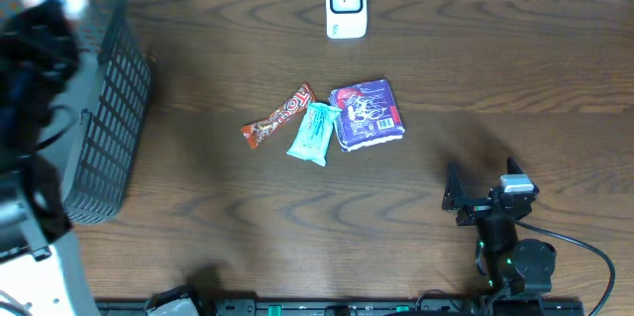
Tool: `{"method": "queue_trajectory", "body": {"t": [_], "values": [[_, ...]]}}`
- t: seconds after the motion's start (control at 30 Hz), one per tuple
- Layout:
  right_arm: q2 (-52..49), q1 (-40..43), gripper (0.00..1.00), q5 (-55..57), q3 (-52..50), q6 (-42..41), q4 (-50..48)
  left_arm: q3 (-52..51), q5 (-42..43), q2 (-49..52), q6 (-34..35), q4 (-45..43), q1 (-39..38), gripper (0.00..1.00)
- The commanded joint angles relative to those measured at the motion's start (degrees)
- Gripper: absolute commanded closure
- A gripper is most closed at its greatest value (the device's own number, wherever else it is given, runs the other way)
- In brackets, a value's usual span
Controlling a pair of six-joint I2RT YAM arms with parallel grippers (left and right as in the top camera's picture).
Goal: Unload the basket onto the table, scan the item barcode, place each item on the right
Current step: 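Grasp the orange Kleenex pack with the left gripper and lift, then carry the Kleenex pack out and set it beside the purple pack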
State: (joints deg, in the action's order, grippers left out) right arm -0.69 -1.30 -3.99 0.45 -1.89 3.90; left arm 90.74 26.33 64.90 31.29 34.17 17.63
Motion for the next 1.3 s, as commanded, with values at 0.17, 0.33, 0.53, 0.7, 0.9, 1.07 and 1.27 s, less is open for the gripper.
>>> {"method": "queue_trajectory", "body": {"t": [0.17,0.33,0.53,0.7,0.9,1.07,1.27], "values": [[0.3,0.2,0.01,0.5,-0.1,0.2,0.2,0.3,1.3,2.5,-15.1,-0.3,-23.9,0.93],[0.3,0.2,0.01,0.5,-0.1,0.2,0.2,0.3,1.3,5.1,-18.9,-0.1,-33.4,0.93],[0.3,0.2,0.01,0.5,-0.1,0.2,0.2,0.2,-4.5,7.8,-19.3,2.3,-38.5,0.93],[0.3,0.2,0.01,0.5,-0.1,0.2,0.2,0.2,-5.4,10.6,-20.4,4.4,-41.5,0.92],[0.3,0.2,0.01,0.5,-0.1,0.2,0.2,0.2,-6.1,16.3,-21.6,9.6,-45.3,0.92],[0.3,0.2,0.01,0.5,-0.1,0.2,0.2,0.0,-6.5,23.6,-21.6,15.2,-47.3,0.93],[0.3,0.2,0.01,0.5,-0.1,0.2,0.2,-0.7,-6.5,33.0,-21.6,16.8,-49.6,0.93]]}}
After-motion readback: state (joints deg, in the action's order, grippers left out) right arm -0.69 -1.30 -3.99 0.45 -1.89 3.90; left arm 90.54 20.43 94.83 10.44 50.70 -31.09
